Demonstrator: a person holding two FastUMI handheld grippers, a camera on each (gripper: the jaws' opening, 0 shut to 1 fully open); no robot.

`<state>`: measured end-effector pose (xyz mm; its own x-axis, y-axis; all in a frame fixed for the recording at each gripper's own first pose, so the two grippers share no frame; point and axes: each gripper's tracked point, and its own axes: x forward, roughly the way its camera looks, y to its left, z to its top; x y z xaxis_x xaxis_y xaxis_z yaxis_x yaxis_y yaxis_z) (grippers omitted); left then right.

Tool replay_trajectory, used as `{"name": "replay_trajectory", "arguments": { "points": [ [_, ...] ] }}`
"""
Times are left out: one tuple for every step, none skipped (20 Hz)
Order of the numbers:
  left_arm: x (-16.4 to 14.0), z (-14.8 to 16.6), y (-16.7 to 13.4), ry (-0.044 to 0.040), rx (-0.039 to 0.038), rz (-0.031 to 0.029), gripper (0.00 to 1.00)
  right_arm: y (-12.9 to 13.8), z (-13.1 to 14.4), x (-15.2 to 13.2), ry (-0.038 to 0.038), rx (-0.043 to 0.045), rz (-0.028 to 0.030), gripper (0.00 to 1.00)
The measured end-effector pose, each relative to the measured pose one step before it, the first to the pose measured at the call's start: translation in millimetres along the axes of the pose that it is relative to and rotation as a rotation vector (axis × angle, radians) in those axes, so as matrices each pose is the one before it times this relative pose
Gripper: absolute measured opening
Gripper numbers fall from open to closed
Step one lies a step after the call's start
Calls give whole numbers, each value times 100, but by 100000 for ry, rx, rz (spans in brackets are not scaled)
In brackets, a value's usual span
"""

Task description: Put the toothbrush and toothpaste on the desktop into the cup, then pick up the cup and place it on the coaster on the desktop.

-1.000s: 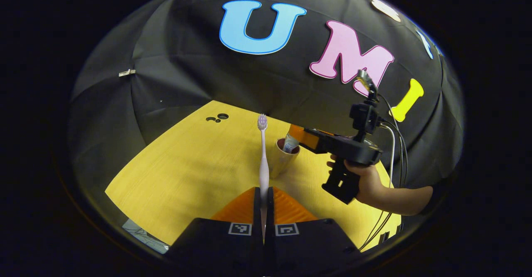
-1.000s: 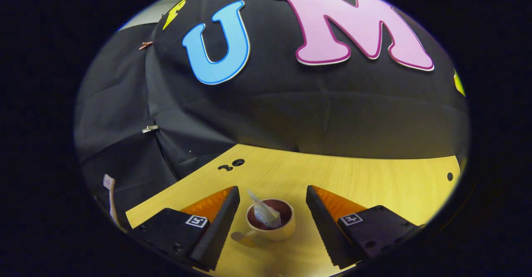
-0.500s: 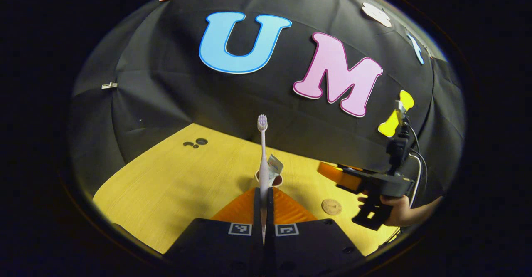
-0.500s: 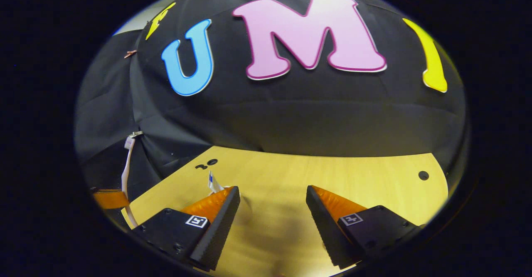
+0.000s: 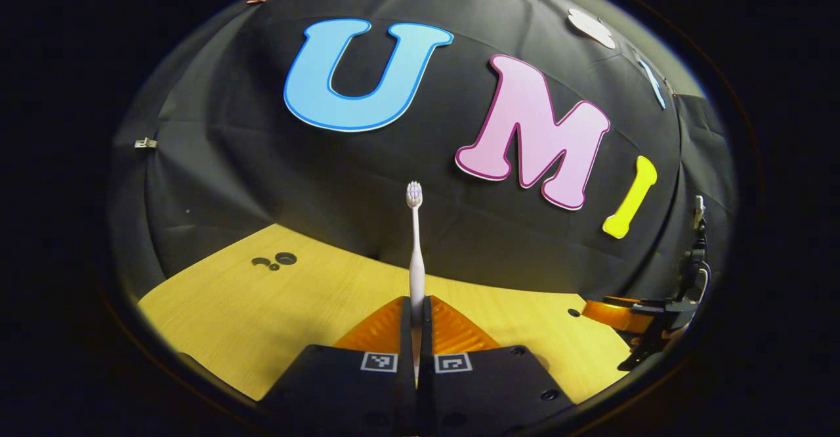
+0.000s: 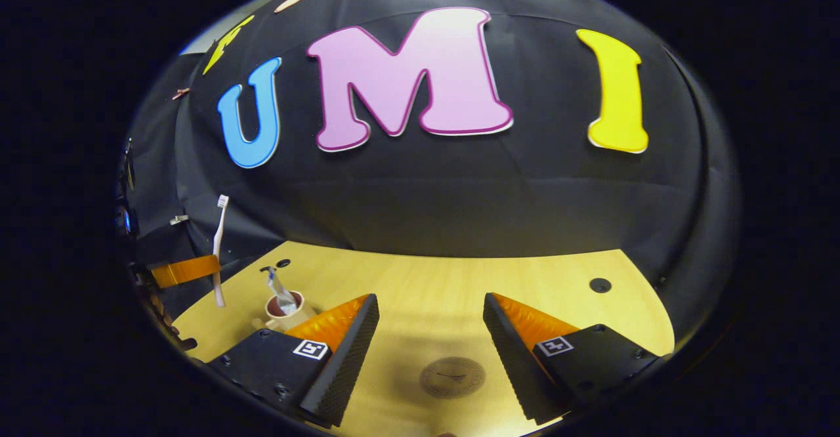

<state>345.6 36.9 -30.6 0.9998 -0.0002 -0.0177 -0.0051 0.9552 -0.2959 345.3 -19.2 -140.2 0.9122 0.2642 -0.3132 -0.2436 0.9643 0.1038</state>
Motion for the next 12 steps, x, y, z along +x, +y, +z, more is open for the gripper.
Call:
{"name": "replay_trajectory", "arguments": {
  "points": [
    [1071, 64, 147, -1553, 194, -1180, 6, -1071, -238, -348, 391, 34, -2117, 98],
    [961, -119, 336, -987, -221, -465, 6, -1094, -333, -481, 630, 145, -2177, 98],
    [956, -201, 315, -1377, -744, -422, 11, -1087, -472, -441, 975, -40, -2106, 98],
    [887, -123, 228, -1457, -1302, -452, 6, -955, -409, -500, 859, -3, -1685, 98],
    [745, -29, 330, -1466, -1608, -525, 6, -865, -435, -396, 702, -89, -1432, 98],
    [559, -119, 353, -1275, -1275, -113, 6, -623, -418, -343, 467, -499, -1093, 98],
    [409, -420, 172, -800, -866, -112, 6, -612, -360, -112, 586, -630, -1069, 98],
    [359, -471, 278, -578, -161, -120, 6, -351, -373, -126, 681, -719, -737, 98],
    [439, -693, 571, 106, 414, 170, 6, -235, -346, -90, 539, -626, -650, 98],
    [139, -621, 229, 61, 415, -423, 6, -87, -185, -173, 94, -217, -271, 98],
    [49, -646, -56, -126, 566, -1143, 11, 50, -260, -235, 7, -316, -35, 98],
    [-69, -359, -396, -919, 566, -2142, 11, 77, -183, -166, -17, -356, -54, 98]
  ]
}}
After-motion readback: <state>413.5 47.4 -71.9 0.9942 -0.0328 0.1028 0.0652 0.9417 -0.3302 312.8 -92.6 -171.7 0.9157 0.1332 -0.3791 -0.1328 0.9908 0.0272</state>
